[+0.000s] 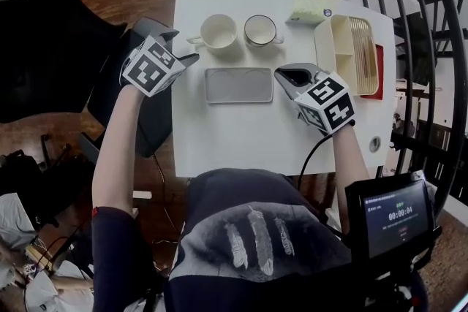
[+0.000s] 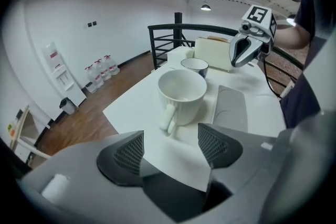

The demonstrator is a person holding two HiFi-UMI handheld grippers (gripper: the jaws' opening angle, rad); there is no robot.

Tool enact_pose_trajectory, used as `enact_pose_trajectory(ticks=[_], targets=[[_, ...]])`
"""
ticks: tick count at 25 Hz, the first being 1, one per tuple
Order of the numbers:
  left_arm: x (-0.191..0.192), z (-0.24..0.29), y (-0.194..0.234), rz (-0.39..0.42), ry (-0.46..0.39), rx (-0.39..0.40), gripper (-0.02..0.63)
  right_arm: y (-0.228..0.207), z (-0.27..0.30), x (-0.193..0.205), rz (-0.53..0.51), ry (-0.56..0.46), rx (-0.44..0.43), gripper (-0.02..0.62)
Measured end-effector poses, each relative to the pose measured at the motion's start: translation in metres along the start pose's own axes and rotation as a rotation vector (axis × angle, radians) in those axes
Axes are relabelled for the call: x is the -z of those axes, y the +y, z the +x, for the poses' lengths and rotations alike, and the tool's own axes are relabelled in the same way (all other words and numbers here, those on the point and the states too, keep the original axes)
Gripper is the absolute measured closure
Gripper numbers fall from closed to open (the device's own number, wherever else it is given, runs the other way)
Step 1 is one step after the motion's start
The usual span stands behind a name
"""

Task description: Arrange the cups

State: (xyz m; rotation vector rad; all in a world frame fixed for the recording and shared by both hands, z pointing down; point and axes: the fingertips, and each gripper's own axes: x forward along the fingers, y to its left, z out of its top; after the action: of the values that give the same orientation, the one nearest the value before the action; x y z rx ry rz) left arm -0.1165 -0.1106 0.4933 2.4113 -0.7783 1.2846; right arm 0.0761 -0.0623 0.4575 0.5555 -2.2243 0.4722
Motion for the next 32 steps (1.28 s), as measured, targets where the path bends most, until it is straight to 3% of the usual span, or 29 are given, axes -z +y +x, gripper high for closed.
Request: enact_pose_trajectory(ticks=[11,17,19,20,25,32], targets=[[-0.007,0.042,0.015,0.176,0.135,0.049,0.298,-0.013,0.003,0.010,0.038,0.010,0.005,0.591],[-0.005,0.042,0.010,0.263,0.163,0.087,0.430,-0.012,0.006,0.007,0.037,0.011,0.004,0.591],[-0.005,0.042,0.008,0.279,0.159,0.091,0.537,-0.010,0.007,0.004,0.033,0.011,0.000,0.591],[-0.005,0.042,0.008,0.290,0.158,0.087,0.557,-0.009,0.008,0.004,0.031,0.011,-0.003,0.591],[-0.004,0.044,0.010,0.333,0.175,0.074,0.563,-0.008,0.009,0.005,0.027,0.016,-0.006,0.591],[-0.005,0.045,0.011,0.332,0.148,0.058,0.561,-0.011,0.006,0.013,0.042,0.018,0.001,0.591]])
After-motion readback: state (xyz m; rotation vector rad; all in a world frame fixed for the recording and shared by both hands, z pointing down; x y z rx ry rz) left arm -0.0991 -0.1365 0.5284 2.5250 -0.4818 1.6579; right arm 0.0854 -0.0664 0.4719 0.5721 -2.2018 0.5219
